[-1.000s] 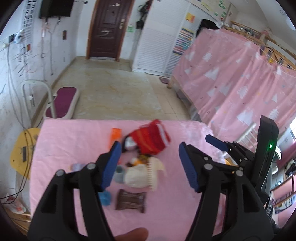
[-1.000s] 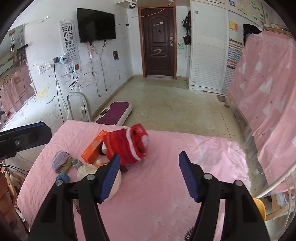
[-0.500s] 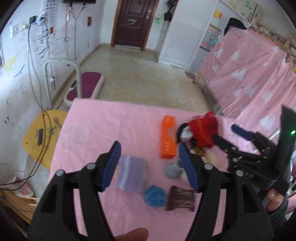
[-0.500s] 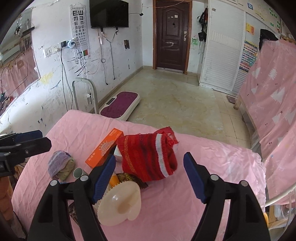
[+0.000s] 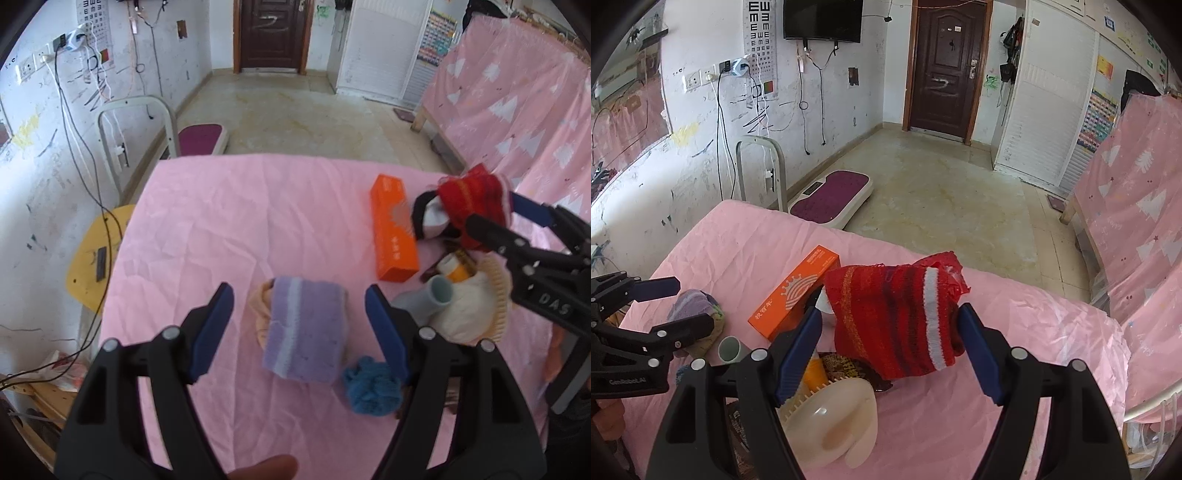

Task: Collect trash
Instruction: 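Grasp the purple cloth with the left tool while the right tool grasps the red knit hat, then carry the cloth and hat to the orange bucket and open both tools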

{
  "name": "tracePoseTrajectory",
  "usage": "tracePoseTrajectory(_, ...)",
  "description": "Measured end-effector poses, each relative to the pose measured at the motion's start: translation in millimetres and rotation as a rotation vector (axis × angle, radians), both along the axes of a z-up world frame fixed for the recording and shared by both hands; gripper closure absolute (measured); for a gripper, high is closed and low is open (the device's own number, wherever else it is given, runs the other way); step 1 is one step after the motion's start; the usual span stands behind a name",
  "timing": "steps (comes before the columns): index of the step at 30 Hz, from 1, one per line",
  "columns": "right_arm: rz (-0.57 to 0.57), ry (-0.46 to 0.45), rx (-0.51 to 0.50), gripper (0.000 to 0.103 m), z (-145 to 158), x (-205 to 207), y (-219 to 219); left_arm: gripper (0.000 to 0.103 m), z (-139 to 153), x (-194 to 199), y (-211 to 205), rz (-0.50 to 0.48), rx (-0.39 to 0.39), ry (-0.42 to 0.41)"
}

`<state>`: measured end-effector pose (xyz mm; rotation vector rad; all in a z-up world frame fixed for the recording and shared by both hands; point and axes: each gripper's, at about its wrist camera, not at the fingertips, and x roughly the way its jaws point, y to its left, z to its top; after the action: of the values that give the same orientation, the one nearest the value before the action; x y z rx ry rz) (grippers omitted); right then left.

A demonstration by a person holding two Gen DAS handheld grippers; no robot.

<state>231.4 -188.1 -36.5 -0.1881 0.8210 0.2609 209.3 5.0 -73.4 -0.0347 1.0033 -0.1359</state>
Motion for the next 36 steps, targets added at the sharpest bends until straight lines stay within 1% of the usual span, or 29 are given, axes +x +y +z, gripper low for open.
tracePoseTrajectory(1, 0.002, 0.001, -0.001, 0.037, -1.4, 1.0, 0.6, 0.033, -2.7, 0.9, 0.6, 0.001, 0.002, 0.009)
tracePoseTrajectory(2, 0.004, 0.001, -0.003, 0.037, -2.7, 0.8, 1.5, 0.037, -4.7, 1.8, 0.7, 0.000, 0.004, 0.015)
tracePoseTrajectory(3, 0.004, 0.000, -0.004, 0.038, -3.9, 0.9, 2.0, 0.043, -7.1, 2.3, 0.8, 0.000, 0.011, 0.023)
tracePoseTrajectory(4, 0.003, 0.001, -0.002, 0.041, -4.7, 1.2, 2.2, 0.047, -8.8, 3.2, 0.5, -0.002, 0.009, 0.031)
tracePoseTrajectory(5, 0.002, 0.005, 0.002, 0.053, -6.0, 1.2, 2.2, 0.054, -9.7, 3.6, 0.9, -0.006, 0.002, 0.037)
tracePoseTrajectory(6, 0.000, 0.013, 0.002, 0.058, -7.4, 2.1, 2.4, 0.061, -10.5, 3.6, 1.1, -0.012, -0.002, 0.041)
tracePoseTrajectory(7, -0.003, 0.021, 0.005, 0.064, -8.7, 2.7, 1.4, 0.063, -10.6, 3.7, 0.7, -0.013, -0.001, 0.040)
tracePoseTrajectory(8, -0.004, 0.023, 0.006, 0.071, -9.7, 2.9, 0.9, 0.067, -10.4, 3.5, 0.7, -0.016, -0.003, 0.039)
tracePoseTrajectory(9, -0.005, 0.025, 0.003, 0.075, -10.6, 3.0, 0.2, 0.071, -10.1, 3.3, 1.2, -0.020, -0.008, 0.039)
tracePoseTrajectory(11, -0.005, 0.023, 0.015, 0.087, -10.0, 1.9, -1.5, 0.075, -10.5, 3.2, 1.3, -0.020, -0.013, 0.039)
tracePoseTrajectory(14, -0.005, 0.010, 0.020, 0.093, -5.4, -1.3, -3.6, 0.078, -9.5, 1.9, 4.1, -0.015, -0.026, 0.035)
tracePoseTrajectory(19, -0.006, -0.003, 0.051, 0.095, 4.5, -10.2, -11.5, 0.078, -0.9, -4.8, 6.2, -0.002, -0.043, 0.012)
tracePoseTrajectory(21, -0.003, -0.002, 0.088, 0.095, 10.5, -15.5, -18.4, 0.078, 3.1, -7.7, 7.8, 0.003, -0.048, 0.003)
tracePoseTrajectory(26, -0.006, -0.022, 0.129, 0.095, 25.2, -31.0, -28.8, 0.078, 16.0, -17.0, 7.4, -0.002, -0.054, -0.027)
tracePoseTrajectory(30, -0.016, -0.042, 0.173, 0.095, 39.6, -45.6, -44.3, 0.078, 27.2, -23.2, 0.7, -0.004, -0.053, -0.052)
tracePoseTrajectory(36, -0.052, -0.087, 0.200, 0.094, 58.2, -67.0, -75.5, 0.078, 45.8, -38.6, -11.9, -0.014, -0.042, -0.101)
